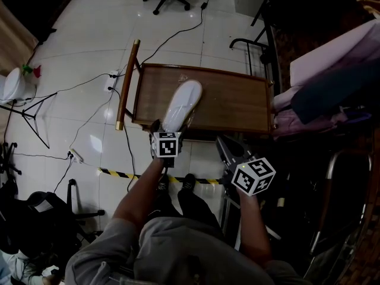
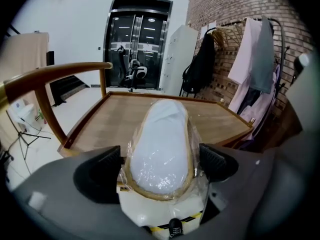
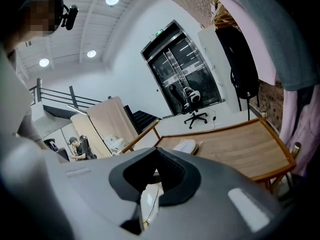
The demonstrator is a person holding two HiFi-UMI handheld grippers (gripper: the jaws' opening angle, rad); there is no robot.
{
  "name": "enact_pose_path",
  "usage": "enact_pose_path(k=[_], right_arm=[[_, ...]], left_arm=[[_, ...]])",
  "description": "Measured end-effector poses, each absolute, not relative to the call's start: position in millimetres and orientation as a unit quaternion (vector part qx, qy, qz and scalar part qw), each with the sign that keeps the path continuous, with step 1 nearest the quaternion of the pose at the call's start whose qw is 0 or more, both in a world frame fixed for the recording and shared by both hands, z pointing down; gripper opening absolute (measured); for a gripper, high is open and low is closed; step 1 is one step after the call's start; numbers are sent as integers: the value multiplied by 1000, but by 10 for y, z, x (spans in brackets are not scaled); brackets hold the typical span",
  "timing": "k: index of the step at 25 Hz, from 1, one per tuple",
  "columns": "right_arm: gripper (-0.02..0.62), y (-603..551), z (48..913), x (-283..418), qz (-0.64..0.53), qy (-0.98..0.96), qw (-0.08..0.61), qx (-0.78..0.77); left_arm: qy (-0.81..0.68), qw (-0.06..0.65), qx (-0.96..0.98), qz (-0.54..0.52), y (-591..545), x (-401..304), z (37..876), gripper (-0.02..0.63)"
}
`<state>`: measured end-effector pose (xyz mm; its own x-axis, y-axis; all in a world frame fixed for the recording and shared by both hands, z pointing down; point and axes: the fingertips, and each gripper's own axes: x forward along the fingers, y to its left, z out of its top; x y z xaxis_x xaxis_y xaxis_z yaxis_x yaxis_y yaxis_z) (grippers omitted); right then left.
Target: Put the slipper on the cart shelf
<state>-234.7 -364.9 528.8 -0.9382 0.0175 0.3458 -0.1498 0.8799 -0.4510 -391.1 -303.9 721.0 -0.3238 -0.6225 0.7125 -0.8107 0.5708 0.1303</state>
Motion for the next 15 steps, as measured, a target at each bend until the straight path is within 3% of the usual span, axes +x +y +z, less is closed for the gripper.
enact_pose_path(k=[2,3,8,15], right_arm=[[-2,-3669,5300,-2346,243,-954,173,37],[-2,-3676,5302,-2347,243,-954,173,38],[-2,-3662,5276,-2358,244,-954,169,39],[-2,-3641,5196,-2324,244,-956,160,42]], left_arm=[[-803,372,443,146,-3029,-3940,7231,469],[-801,372,443,153,-3023,-3950,7237,411],[-796,381,447,144,-3013,-3924,7157,402],[-820,319,465,103,-3150,-3974,6619,390]])
